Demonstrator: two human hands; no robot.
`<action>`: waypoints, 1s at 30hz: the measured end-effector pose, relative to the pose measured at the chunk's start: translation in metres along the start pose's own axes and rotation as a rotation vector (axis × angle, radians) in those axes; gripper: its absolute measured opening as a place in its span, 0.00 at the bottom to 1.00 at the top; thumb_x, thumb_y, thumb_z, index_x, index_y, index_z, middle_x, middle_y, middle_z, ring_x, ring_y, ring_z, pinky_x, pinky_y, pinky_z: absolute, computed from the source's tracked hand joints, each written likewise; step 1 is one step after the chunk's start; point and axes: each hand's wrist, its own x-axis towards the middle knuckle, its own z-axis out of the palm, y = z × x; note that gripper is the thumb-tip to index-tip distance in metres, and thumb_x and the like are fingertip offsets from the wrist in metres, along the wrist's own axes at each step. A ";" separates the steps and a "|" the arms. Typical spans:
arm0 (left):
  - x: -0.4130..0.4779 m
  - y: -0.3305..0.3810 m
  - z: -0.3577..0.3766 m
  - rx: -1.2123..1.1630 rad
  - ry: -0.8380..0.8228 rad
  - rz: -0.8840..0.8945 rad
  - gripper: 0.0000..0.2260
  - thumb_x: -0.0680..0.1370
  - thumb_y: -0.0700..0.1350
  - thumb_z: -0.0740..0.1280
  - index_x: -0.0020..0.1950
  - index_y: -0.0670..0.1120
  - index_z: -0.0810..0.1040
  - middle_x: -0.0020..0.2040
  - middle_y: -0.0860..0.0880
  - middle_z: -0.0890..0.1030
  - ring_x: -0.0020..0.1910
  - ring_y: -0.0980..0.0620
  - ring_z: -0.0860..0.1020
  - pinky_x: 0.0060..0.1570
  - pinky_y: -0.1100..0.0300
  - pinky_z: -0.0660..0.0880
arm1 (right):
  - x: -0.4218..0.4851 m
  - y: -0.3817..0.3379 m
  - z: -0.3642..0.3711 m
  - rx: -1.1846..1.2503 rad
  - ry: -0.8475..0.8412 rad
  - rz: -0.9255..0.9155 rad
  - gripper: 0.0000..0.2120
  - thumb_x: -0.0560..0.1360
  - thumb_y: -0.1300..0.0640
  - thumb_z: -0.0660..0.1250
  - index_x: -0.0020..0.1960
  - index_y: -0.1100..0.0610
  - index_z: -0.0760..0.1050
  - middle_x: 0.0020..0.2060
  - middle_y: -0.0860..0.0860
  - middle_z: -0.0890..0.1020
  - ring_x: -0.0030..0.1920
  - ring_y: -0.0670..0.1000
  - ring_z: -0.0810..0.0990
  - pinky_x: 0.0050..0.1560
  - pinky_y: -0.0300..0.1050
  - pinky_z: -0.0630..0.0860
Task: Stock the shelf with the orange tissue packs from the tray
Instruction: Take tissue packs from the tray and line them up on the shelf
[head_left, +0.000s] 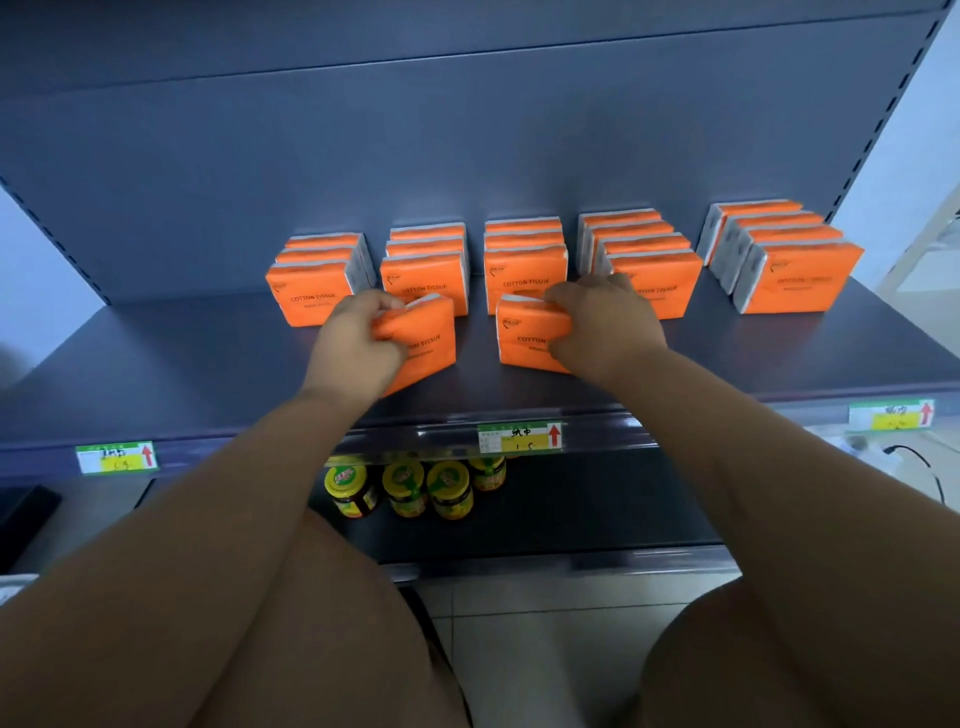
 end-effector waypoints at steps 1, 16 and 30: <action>0.000 0.001 0.001 -0.015 -0.003 -0.001 0.17 0.74 0.32 0.67 0.57 0.50 0.80 0.59 0.51 0.77 0.57 0.52 0.75 0.49 0.65 0.71 | 0.003 -0.001 0.003 0.004 0.008 -0.013 0.26 0.74 0.57 0.70 0.71 0.48 0.75 0.59 0.53 0.79 0.65 0.59 0.72 0.57 0.52 0.73; 0.030 -0.019 0.005 0.011 0.042 0.009 0.19 0.71 0.30 0.64 0.56 0.50 0.72 0.61 0.48 0.72 0.56 0.51 0.72 0.45 0.68 0.68 | 0.041 0.002 0.018 -0.079 0.163 -0.115 0.24 0.74 0.56 0.72 0.70 0.51 0.78 0.65 0.55 0.77 0.67 0.63 0.70 0.63 0.58 0.71; 0.033 -0.038 0.005 0.250 -0.013 0.231 0.27 0.72 0.28 0.64 0.66 0.49 0.77 0.64 0.52 0.76 0.66 0.48 0.68 0.60 0.60 0.64 | 0.046 -0.005 0.029 -0.100 0.217 -0.043 0.26 0.75 0.57 0.71 0.72 0.52 0.73 0.68 0.56 0.75 0.69 0.63 0.70 0.68 0.61 0.70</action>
